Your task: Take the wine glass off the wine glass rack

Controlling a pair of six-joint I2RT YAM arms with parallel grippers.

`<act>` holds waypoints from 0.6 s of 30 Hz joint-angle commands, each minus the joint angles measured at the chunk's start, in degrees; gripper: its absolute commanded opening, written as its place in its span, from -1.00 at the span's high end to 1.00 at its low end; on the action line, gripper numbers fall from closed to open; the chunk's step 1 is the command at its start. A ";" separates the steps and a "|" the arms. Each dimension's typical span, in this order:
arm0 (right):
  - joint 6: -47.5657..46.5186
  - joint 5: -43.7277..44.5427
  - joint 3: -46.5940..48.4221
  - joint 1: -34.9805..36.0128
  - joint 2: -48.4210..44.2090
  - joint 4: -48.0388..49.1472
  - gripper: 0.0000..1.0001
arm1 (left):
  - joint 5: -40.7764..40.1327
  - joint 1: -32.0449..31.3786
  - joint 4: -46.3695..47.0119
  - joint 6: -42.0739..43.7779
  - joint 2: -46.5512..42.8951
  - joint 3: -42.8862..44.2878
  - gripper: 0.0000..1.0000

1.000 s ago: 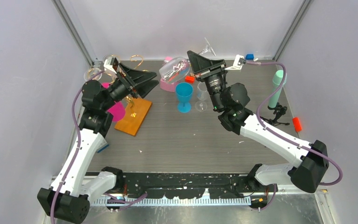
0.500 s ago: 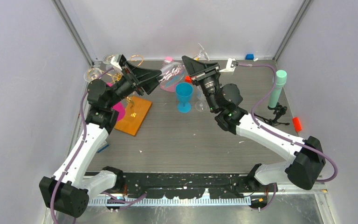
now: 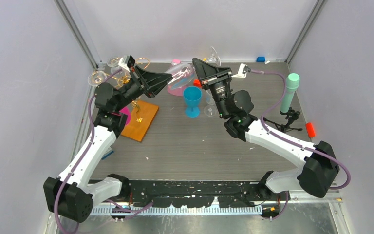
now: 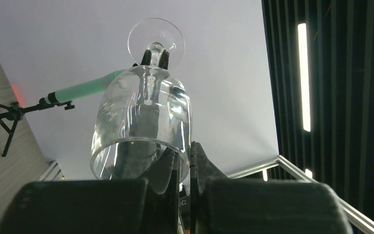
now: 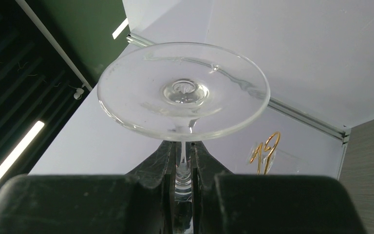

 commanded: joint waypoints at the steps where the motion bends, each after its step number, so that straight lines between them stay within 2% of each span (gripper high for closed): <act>1: 0.45 -1.89 -0.59 0.61 0.19 3.13 0.99 | -1.58 -0.32 7.69 -0.42 0.54 0.39 1.00; 4: 0.41 -1.90 -0.97 0.61 -0.16 3.35 0.98 | -1.97 -0.32 8.26 1.20 0.61 0.93 1.00; 8: -0.72 -1.68 -1.57 0.66 -1.48 3.42 0.63 | -1.75 -0.32 8.13 4.74 0.76 2.52 1.00; 13: -2.68 -1.28 -2.25 0.61 -3.96 2.86 0.03 | -1.21 -0.32 5.70 9.03 0.96 4.37 1.00; 18: -3.67 -0.96 -4.12 0.61 -7.05 -0.03 -0.35 | -1.58 -0.32 -1.31 16.28 0.92 7.36 1.00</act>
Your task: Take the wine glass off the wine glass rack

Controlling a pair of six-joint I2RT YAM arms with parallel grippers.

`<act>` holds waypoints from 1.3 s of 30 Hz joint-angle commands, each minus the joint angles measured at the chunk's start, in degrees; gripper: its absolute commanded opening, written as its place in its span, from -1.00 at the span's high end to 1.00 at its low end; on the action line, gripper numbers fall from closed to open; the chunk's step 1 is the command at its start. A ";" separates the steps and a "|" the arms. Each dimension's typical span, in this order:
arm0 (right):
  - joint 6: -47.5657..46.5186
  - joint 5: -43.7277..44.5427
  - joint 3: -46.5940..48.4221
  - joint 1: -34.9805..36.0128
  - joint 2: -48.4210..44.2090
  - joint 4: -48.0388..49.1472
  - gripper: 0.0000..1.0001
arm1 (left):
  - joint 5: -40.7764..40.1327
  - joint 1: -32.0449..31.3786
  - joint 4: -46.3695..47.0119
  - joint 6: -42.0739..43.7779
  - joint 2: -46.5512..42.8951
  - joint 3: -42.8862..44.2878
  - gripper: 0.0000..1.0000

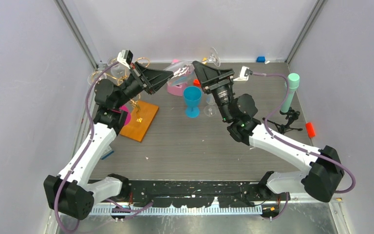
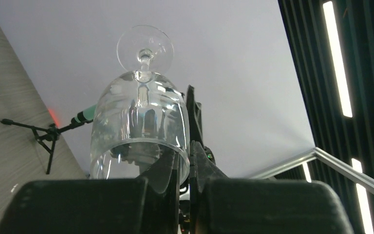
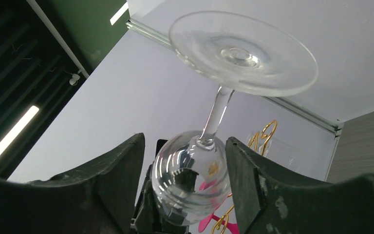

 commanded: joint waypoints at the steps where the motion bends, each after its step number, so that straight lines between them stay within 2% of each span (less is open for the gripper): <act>1: -2.08 0.46 -1.45 0.24 -5.92 -2.06 -0.40 | -1.23 -0.19 -4.05 9.89 -0.94 5.87 1.00; 5: -4.92 -0.12 -3.59 0.20 -12.43 -10.29 -0.45 | -1.02 -0.53 -13.13 17.40 -1.12 9.22 1.00; 9: -13.02 0.46 -2.46 0.19 -20.60 -25.97 -0.43 | -0.43 -3.23 -27.66 28.70 0.44 16.95 1.00; 11: -18.55 2.19 -0.08 0.17 -24.41 -36.09 -0.35 | -1.70 -5.97 -37.15 34.85 2.19 21.31 1.00; 14: -23.47 8.16 4.03 0.25 -28.51 -53.09 -0.22 | -5.43 -10.21 -47.17 42.49 6.64 28.05 1.00; 19: -29.35 13.42 10.71 0.27 -31.94 -68.76 -0.06 | -16.54 -17.92 -60.54 52.87 14.50 38.67 1.00; 27: -31.82 18.89 14.61 0.22 -36.22 -77.67 -0.05 | -33.66 -30.11 -75.48 62.65 29.88 55.13 1.00; 32: -31.18 20.94 14.30 0.20 -38.07 -80.45 -0.05 | -40.91 -35.22 -82.79 64.98 39.74 65.44 1.00; 39: -29.79 22.69 12.77 0.22 -41.21 -83.09 -0.05 | -44.78 -39.81 -91.21 66.71 54.22 79.24 1.00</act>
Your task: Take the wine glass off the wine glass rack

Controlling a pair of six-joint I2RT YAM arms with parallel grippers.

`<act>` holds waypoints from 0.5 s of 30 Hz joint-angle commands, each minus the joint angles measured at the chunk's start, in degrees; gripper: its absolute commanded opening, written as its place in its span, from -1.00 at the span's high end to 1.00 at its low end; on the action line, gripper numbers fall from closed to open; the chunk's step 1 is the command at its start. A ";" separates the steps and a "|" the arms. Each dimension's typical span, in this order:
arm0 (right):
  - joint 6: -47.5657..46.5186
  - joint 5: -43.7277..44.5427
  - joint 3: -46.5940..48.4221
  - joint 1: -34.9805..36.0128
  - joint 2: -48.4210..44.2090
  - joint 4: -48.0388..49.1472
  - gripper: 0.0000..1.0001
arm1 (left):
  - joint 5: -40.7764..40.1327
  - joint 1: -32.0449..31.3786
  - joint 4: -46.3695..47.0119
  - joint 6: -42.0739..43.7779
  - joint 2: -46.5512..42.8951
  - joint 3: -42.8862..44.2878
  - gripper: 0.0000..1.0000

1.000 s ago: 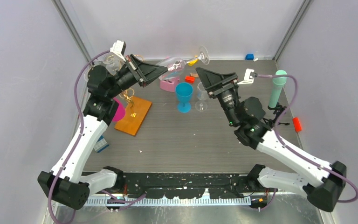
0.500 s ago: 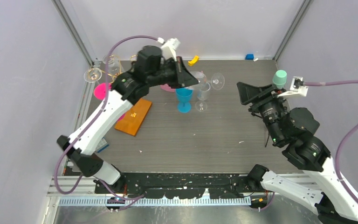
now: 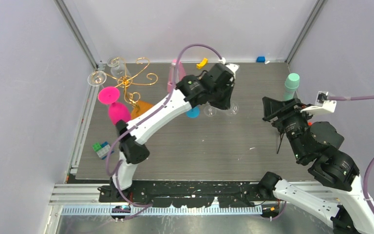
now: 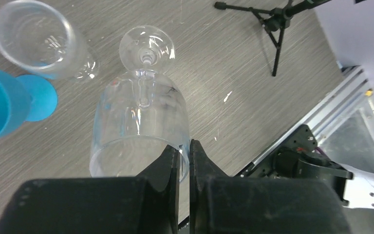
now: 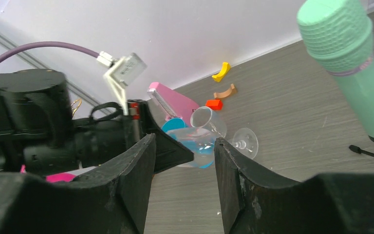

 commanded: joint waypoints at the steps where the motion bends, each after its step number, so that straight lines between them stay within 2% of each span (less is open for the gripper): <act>1: 0.60 3.06 -0.61 0.21 -2.49 -1.92 -0.05 | -5.01 -1.50 -7.19 3.17 6.97 10.44 1.00; 5: 1.56 3.71 -1.37 0.21 -4.18 -3.63 -0.05 | -4.05 -1.56 -9.31 3.52 12.11 13.35 1.00; 15: 5.02 3.51 -4.41 0.20 -8.23 -6.27 -0.04 | -5.17 -1.52 -9.17 5.08 17.04 15.75 1.00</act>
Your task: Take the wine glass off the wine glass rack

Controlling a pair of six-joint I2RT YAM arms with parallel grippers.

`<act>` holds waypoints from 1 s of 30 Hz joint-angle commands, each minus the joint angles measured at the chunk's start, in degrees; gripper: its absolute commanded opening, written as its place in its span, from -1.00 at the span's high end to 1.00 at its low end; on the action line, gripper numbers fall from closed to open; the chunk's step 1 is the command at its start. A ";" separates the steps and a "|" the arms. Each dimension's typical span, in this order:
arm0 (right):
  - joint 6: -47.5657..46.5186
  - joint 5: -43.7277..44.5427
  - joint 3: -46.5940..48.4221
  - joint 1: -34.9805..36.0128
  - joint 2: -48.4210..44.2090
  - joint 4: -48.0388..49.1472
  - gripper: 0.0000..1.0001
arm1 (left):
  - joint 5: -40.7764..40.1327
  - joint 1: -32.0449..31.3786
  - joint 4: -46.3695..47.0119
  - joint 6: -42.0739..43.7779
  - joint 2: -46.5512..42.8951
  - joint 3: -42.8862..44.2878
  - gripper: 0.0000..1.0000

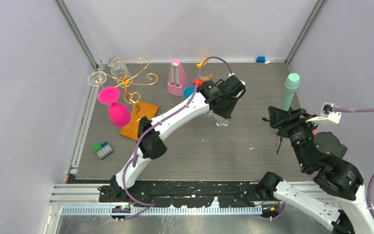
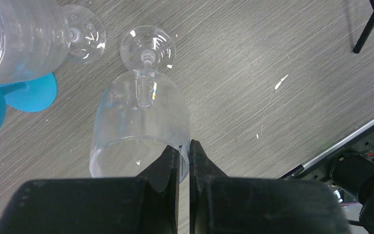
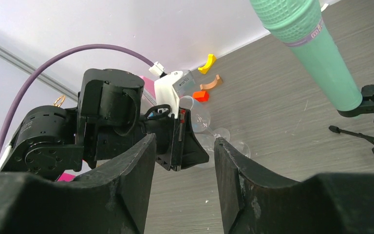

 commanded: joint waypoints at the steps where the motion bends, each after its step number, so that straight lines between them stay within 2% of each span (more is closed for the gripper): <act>1: 2.57 1.13 -0.49 0.20 -1.28 -0.95 -0.04 | -1.62 0.25 0.23 1.81 -0.13 4.69 1.00; 4: 3.11 0.58 -1.02 0.20 -1.51 -1.16 -0.04 | -0.96 0.75 0.32 1.86 0.56 5.03 0.98; 9: 3.19 -0.70 -1.42 0.25 -0.66 -1.24 -0.04 | 0.55 1.76 0.86 1.31 1.25 5.63 0.80; 21: 2.91 -2.49 -1.22 0.23 0.72 -1.26 -0.04 | 2.07 3.11 1.87 0.50 3.48 7.61 0.74; 30: 2.96 -3.58 -1.49 0.24 1.53 -1.08 -0.05 | 3.48 3.42 3.94 0.50 3.05 8.15 0.43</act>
